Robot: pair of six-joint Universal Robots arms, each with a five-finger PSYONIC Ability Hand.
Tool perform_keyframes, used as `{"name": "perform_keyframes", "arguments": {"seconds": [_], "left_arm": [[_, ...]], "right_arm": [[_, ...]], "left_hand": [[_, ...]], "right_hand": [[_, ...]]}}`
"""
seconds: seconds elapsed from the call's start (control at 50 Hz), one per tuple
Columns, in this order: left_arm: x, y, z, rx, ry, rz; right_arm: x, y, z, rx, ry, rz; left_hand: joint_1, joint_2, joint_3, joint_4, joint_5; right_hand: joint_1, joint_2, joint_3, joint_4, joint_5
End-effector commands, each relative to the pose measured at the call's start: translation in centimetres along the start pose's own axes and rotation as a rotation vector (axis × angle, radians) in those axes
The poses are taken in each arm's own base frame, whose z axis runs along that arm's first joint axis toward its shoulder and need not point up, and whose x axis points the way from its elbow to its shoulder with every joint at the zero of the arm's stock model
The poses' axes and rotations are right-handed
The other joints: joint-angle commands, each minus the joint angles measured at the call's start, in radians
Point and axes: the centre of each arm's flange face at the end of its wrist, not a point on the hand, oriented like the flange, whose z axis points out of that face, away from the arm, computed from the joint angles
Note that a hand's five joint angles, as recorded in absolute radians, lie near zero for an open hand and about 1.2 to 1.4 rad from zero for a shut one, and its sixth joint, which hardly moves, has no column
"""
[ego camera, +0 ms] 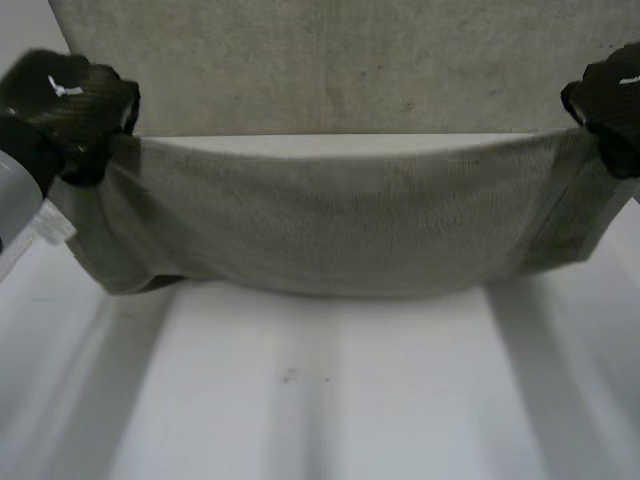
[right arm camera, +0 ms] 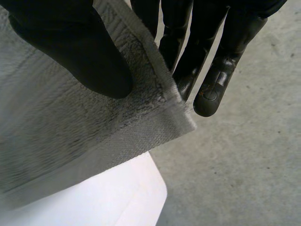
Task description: Fold the towel.
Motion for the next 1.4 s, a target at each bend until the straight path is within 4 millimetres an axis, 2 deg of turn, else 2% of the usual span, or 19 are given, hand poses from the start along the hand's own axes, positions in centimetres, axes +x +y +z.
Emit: {"name": "perform_keyframes", "arguments": {"seconds": [0.02,0.18,0.32,0.42,0.46,0.48,0.52,0.54,0.56,0.58,0.62,0.7,0.8,0.84,0.96,1.0,1.1,1.26,1.4], "left_arm": [[2.2,5.5,3.7,-0.162,0.084,-0.023],[6.2,12.4,7.1,-0.339,0.208,-0.027],[6.3,13.4,11.3,-0.296,0.193,0.036],[3.8,8.9,14.4,-0.117,0.099,0.069],[1.5,3.6,15.7,0.079,0.006,0.083],[1.5,3.5,15.7,0.08,0.005,0.083],[-0.2,-3.1,15.8,0.34,-0.116,0.076],[-0.2,-3.2,15.8,0.342,-0.117,0.076],[-1.3,-5.8,15.1,0.454,-0.172,0.054],[-1.3,-5.8,15.1,0.455,-0.173,0.053],[-3.4,-9.2,13.7,0.617,-0.251,-0.015],[-3.8,-9.3,12.9,0.661,-0.261,-0.089],[-2.8,-4.6,13.4,0.531,-0.229,-0.119],[-0.6,-0.6,13.4,0.408,-0.169,-0.127],[3.2,5.5,12.8,0.243,-0.077,-0.148],[6.1,9.9,12.6,0.149,-0.028,-0.156],[9.2,15.0,11.9,0.033,0.028,-0.16],[11.4,18.5,8.9,-0.158,0.131,-0.068],[10.2,17.4,4.0,-0.35,0.254,0.125]], "right_arm": [[-2.8,3.8,3.6,-0.119,-0.104,0.018],[-7.5,8.1,6.9,-0.237,-0.25,-0.044],[-8.7,8.8,10.1,-0.282,-0.205,-0.124],[-5.4,5.3,12.7,-0.135,0.0,-0.149],[-1.6,1.5,14.0,0.049,0.208,-0.129],[-1.6,1.5,14.0,0.05,0.209,-0.129],[2.8,-3.0,13.5,0.286,0.457,-0.071],[2.8,-3.0,13.5,0.287,0.458,-0.071],[4.5,-4.6,12.6,0.387,0.558,-0.042],[4.5,-4.6,12.6,0.388,0.559,-0.042],[5.9,-6.3,10.6,0.505,0.66,-0.023],[4.9,-5.6,10.2,0.484,0.627,-0.023],[1.8,-2.1,10.9,0.368,0.511,-0.017],[-0.6,0.5,11.0,0.284,0.425,-0.02],[-5.3,4.8,11.4,0.185,0.255,-0.025],[-8.4,7.5,11.6,0.13,0.143,-0.026],[-12.1,10.8,11.5,0.051,0.021,-0.031],[-14.3,13.1,9.8,-0.126,-0.157,-0.122],[-12.5,11.8,5.4,-0.285,-0.297,-0.175]], "left_hand": [[0.188,0.179,0.18,0.179,0.183],[0.188,0.179,0.18,0.179,0.183],[0.188,0.179,0.18,0.179,0.183],[0.188,0.179,0.18,0.179,0.183],[0.188,0.179,0.18,0.179,0.183],[0.188,0.179,0.18,0.179,0.183],[0.188,0.179,0.18,0.179,0.183],[0.188,0.179,0.18,0.179,0.183],[0.188,0.179,0.18,0.179,0.183],[0.188,0.179,0.18,0.179,0.183],[0.188,0.179,0.18,0.179,0.183],[0.188,0.179,0.18,0.179,0.183],[0.188,0.179,0.18,0.179,0.183],[0.188,0.179,0.18,0.179,0.183],[0.188,0.179,0.18,0.179,0.183],[0.188,0.179,0.18,0.179,0.183],[0.188,0.179,0.18,0.179,0.183],[0.188,0.179,0.18,0.179,0.183],[0.188,0.179,0.18,0.179,0.183]], "right_hand": [[0.43,0.216,0.204,0.203,0.226],[0.43,0.216,0.204,0.203,0.226],[0.43,0.216,0.204,0.203,0.226],[0.43,0.216,0.204,0.203,0.226],[0.43,0.216,0.204,0.203,0.226],[0.43,0.216,0.204,0.203,0.226],[0.43,0.216,0.204,0.203,0.226],[0.43,0.216,0.204,0.203,0.226],[0.43,0.216,0.204,0.203,0.226],[0.43,0.216,0.204,0.203,0.226],[0.43,0.216,0.204,0.203,0.226],[0.43,0.216,0.204,0.203,0.226],[0.43,0.216,0.204,0.203,0.226],[0.43,0.216,0.204,0.203,0.226],[0.43,0.216,0.204,0.203,0.226],[0.43,0.216,0.204,0.203,0.226],[0.43,0.216,0.204,0.203,0.226],[0.43,0.216,0.204,0.203,0.226],[0.43,0.216,0.204,0.203,0.226]]}}
